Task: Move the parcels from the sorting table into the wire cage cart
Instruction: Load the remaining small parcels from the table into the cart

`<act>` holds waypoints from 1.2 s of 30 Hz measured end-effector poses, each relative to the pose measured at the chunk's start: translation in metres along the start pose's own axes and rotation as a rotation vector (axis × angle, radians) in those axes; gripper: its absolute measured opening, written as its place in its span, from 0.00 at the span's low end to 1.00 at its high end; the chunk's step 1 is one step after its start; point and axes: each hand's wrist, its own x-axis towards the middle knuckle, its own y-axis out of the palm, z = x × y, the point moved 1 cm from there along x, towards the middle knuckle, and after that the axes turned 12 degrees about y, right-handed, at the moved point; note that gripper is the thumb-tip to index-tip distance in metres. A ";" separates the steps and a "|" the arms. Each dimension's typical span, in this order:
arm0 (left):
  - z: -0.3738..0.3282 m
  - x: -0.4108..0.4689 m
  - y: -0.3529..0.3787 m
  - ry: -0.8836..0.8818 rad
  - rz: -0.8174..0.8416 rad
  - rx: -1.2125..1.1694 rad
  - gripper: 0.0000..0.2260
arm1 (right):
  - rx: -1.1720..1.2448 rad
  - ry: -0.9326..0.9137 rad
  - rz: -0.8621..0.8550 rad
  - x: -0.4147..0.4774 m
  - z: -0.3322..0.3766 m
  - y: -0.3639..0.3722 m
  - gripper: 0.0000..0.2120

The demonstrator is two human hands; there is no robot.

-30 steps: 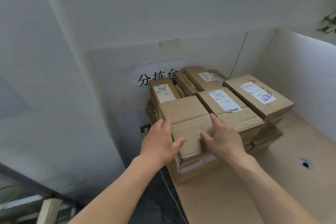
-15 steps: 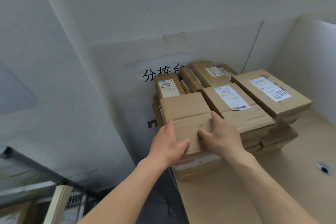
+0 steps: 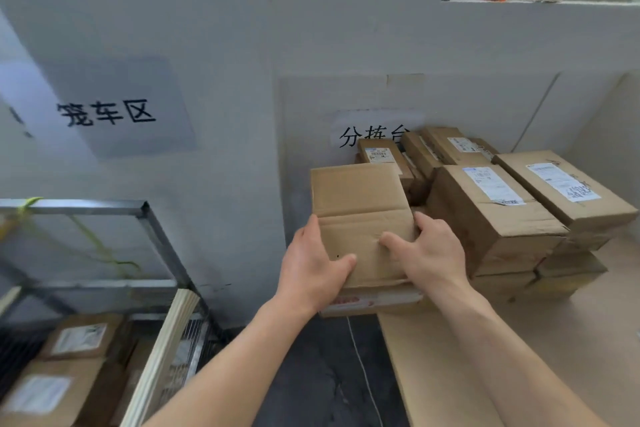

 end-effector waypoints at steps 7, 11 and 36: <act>0.036 -0.125 -0.115 -0.157 -0.220 0.061 0.21 | 0.006 -0.211 0.116 -0.123 0.066 0.058 0.18; 0.060 -0.205 -0.181 -0.241 -0.340 0.086 0.22 | 0.066 -0.301 0.294 -0.199 0.105 0.101 0.14; 0.077 -0.473 -0.353 -0.806 -1.098 0.264 0.32 | 0.107 -0.869 1.000 -0.457 0.255 0.256 0.24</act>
